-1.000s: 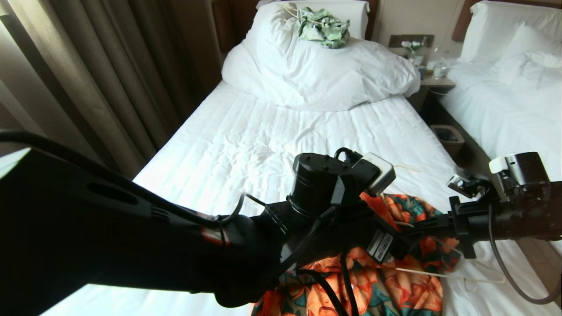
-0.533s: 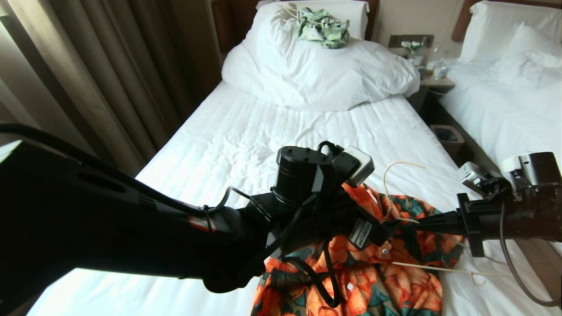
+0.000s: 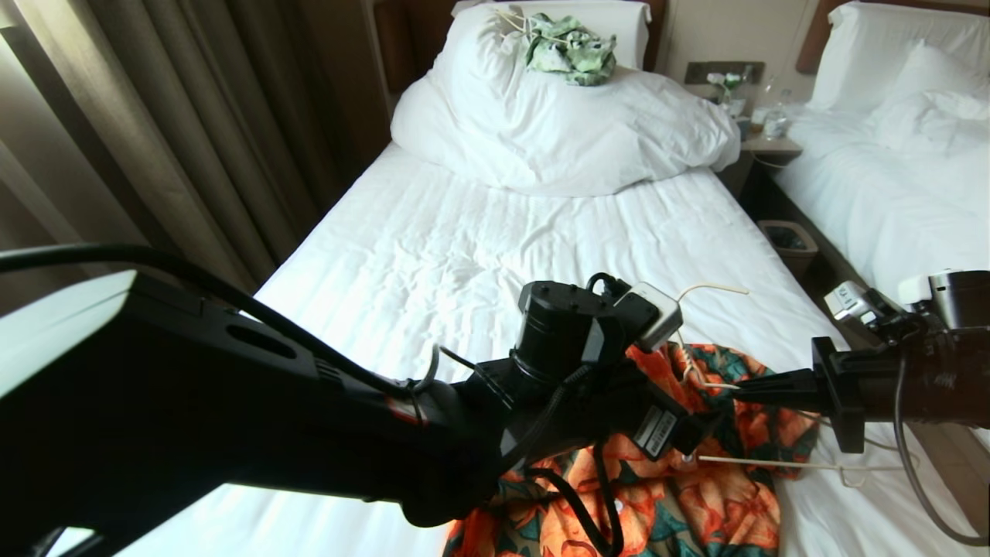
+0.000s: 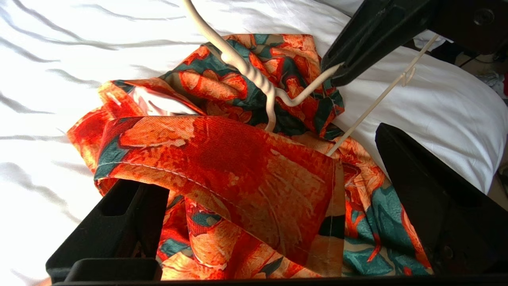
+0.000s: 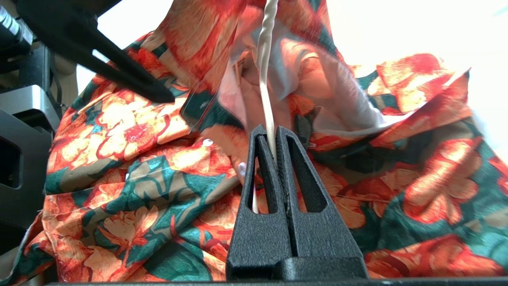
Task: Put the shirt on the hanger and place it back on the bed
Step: Hook the other side of the shirt onto the hanger
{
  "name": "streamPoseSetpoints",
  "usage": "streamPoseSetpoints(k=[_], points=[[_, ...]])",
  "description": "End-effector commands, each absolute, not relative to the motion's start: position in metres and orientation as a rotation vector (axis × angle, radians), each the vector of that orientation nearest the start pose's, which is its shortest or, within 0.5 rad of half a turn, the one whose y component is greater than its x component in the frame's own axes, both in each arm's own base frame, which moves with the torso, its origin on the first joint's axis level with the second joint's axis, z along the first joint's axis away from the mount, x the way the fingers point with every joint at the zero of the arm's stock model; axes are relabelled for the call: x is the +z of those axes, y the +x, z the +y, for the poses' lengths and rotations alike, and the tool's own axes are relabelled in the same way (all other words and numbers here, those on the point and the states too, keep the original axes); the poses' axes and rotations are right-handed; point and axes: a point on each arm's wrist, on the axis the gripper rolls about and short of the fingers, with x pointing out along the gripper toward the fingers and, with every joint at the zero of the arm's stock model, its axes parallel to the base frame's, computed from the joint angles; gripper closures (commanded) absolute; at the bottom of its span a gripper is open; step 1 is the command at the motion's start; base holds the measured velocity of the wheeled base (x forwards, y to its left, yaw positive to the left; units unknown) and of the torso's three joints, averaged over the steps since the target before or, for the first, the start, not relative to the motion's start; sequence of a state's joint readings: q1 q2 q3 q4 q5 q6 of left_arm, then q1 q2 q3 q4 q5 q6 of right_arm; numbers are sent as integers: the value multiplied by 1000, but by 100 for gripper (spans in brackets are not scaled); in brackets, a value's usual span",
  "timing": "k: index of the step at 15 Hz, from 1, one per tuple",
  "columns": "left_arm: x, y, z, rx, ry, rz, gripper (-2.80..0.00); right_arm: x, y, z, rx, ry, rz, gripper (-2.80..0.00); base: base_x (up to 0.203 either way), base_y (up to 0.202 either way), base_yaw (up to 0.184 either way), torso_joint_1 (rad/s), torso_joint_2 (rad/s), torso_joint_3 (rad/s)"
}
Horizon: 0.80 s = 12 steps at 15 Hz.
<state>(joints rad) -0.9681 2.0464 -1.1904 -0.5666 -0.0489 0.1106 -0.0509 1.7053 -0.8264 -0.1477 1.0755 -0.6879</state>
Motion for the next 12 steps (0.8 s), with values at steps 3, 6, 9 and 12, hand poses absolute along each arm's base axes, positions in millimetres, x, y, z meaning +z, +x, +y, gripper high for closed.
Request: streamPoseSetpoints(k=[3, 6, 9, 12], points=[[136, 231, -362, -1054, 245, 227, -280, 150, 277, 4, 1148, -190, 259, 0, 0, 0, 0, 0, 0, 0], [136, 226, -371, -1065, 240, 217, -280, 149, 278, 3, 1155, -182, 259, 0, 0, 0, 0, 0, 0, 0], [129, 225, -374, -1066, 216, 250, -280, 148, 277, 2, 1159, -174, 256, 0, 0, 0, 0, 0, 0, 0], [125, 226, -379, -1067, 204, 241, -280, 148, 277, 2, 1169, -165, 252, 0, 0, 0, 0, 0, 0, 0]])
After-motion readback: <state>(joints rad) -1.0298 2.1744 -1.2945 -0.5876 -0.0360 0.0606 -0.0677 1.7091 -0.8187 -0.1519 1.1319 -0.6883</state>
